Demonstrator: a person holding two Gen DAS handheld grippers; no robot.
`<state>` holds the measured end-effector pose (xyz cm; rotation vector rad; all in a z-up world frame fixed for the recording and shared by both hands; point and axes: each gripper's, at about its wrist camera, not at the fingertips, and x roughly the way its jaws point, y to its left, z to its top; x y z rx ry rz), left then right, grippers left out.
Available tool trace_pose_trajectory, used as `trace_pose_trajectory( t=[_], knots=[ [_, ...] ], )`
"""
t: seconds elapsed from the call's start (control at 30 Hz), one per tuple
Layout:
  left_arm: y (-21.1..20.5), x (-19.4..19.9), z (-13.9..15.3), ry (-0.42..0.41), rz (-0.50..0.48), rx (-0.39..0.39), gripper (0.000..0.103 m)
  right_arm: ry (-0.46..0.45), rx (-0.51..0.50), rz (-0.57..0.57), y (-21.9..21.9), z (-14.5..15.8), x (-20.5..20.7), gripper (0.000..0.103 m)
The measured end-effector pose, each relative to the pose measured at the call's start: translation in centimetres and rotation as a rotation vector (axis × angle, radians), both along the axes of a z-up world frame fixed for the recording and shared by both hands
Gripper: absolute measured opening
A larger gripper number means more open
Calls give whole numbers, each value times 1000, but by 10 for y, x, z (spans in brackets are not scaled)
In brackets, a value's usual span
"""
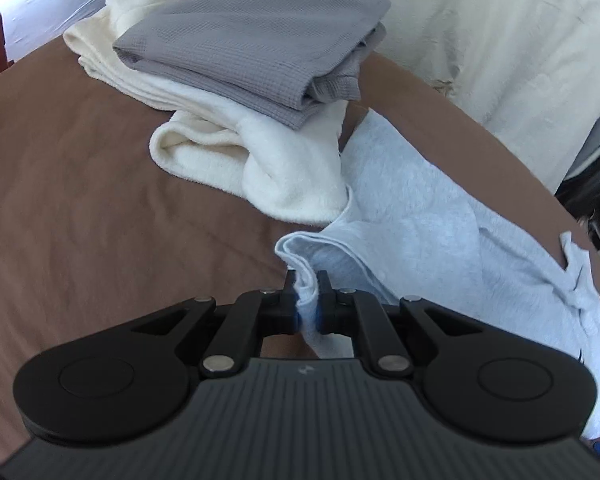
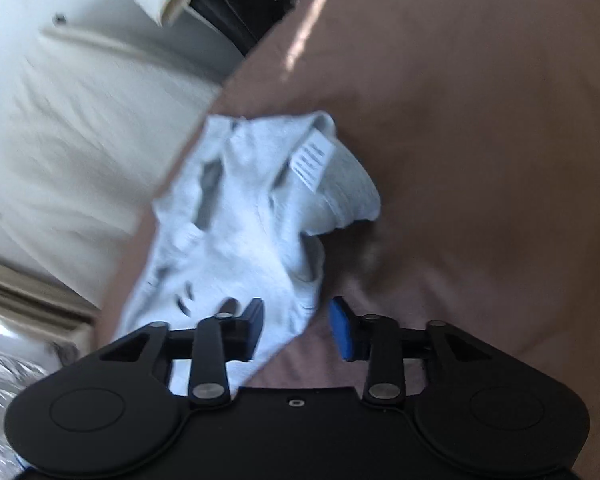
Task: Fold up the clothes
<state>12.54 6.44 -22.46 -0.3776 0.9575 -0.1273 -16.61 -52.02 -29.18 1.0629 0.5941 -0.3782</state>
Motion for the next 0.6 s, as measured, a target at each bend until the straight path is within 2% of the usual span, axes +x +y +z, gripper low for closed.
trace_pose_trajectory(
  t=[0.1, 0.23, 0.47, 0.5, 0.53, 0.6],
  knots=[
    [5, 0, -2, 11, -1, -16, 7, -22, 37, -42, -9, -9, 6, 59],
    [0, 1, -7, 16, -9, -7, 7, -75, 141, -26, -15, -19, 21, 59],
    [-3, 2, -8, 13, -13, 5, 7, -51, 53, -47, -46, -23, 66, 59],
    [-6, 0, -6, 0, -19, 31, 7, -48, 47, -53, -54, -24, 74, 35],
    [-12, -4, -3, -24, -31, 73, 7, -37, 11, -51, -55, -21, 77, 17],
    [-23, -11, 5, -72, -53, 159, 7, -4, -117, -36, -46, -8, 77, 7]
  ],
)
